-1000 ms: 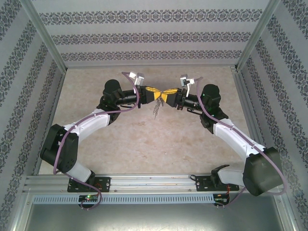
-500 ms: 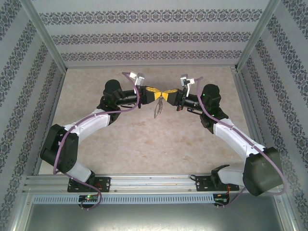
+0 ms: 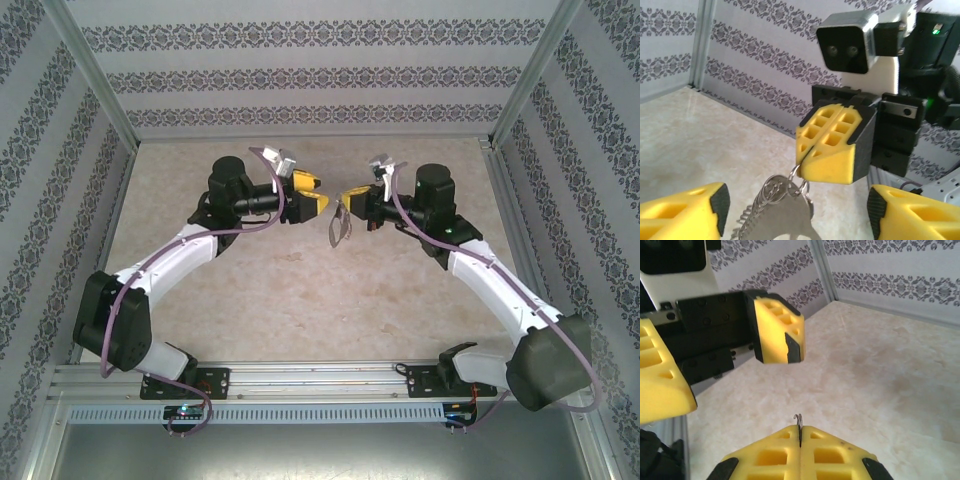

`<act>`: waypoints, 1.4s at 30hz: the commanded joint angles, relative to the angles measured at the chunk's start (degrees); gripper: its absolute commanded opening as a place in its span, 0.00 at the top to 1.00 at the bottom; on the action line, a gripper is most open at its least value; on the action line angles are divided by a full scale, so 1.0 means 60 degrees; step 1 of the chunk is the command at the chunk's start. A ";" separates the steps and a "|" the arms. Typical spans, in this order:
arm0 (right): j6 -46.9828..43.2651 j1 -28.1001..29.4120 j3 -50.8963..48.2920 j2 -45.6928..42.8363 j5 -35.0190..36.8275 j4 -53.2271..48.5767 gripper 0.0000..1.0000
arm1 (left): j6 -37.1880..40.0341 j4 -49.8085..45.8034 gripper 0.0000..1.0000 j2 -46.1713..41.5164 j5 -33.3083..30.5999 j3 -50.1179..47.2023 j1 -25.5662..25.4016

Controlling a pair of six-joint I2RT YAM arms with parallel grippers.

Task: Put the keys on the keyring

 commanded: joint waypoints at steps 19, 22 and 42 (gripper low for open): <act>-0.3650 0.0096 0.2781 0.1240 -0.0943 -0.4254 1.00 | 0.4449 -0.7438 0.12 0.1274 0.0749 0.3562 0.0130; -0.3678 0.0062 0.2972 0.1431 -0.1346 -0.4411 1.00 | 0.4781 -0.8067 0.16 0.1490 0.0975 0.3969 0.0131; -0.3383 -0.0013 0.2992 0.1573 -0.2100 -0.4028 1.00 | 0.4453 -0.8085 0.47 0.2199 0.2018 0.4549 0.0080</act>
